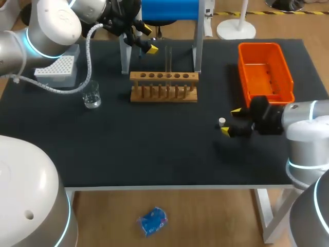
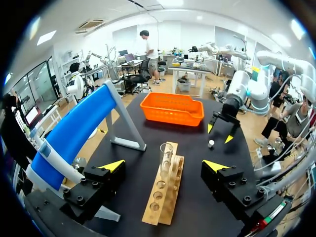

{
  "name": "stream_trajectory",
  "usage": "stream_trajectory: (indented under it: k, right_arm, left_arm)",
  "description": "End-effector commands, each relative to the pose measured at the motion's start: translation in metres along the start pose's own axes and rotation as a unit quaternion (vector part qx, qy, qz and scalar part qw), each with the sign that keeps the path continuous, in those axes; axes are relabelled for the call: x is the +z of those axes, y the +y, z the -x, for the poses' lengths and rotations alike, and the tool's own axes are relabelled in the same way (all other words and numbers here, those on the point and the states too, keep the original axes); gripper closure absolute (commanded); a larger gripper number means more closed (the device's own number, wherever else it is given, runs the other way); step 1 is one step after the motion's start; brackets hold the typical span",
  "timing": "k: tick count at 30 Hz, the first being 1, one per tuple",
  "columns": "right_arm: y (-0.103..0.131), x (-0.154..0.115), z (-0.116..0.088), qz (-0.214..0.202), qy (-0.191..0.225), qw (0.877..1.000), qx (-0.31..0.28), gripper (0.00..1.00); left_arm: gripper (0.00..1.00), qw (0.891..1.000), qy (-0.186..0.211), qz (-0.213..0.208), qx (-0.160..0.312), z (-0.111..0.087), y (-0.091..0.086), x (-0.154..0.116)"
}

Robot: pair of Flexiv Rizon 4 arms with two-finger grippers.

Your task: Invert the test tube, pick up the pipette, mount the tip to pipette, aspirate from beaker and dispense into the tube, eject the tip, return the pipette, and cap with the stopper.

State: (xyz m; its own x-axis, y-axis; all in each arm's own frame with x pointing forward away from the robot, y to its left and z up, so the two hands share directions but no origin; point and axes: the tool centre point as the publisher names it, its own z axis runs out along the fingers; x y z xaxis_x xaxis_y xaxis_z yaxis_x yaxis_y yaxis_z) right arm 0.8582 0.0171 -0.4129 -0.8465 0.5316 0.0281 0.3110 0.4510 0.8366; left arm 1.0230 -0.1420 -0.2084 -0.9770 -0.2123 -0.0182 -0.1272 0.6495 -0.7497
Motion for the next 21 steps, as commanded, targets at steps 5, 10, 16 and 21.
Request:
stream_trajectory:
  k: [5,10,16,21]
  right_arm:
    - [0.0011,0.0078,-0.0001,0.003,-0.003,1.000,-0.001,0.54]
    - [0.0009,0.0105,0.0001,0.002,-0.002,1.000,0.000,0.55]
    - [0.0012,0.0132,0.0003,0.002,-0.002,1.000,0.002,0.52]
    - [0.0002,0.0158,0.0011,0.001,0.001,1.000,0.004,0.51]
  left_arm:
    - [0.00,1.000,0.000,-0.002,0.001,0.0002,0.0010,0.0003]
    - [0.00,1.000,0.000,-0.002,0.001,0.0002,0.0010,0.0003]
    - [0.00,1.000,0.000,-0.002,0.001,0.0002,0.0010,0.0003]
    - [0.00,1.000,0.000,-0.002,0.001,0.0002,0.0010,0.0003]
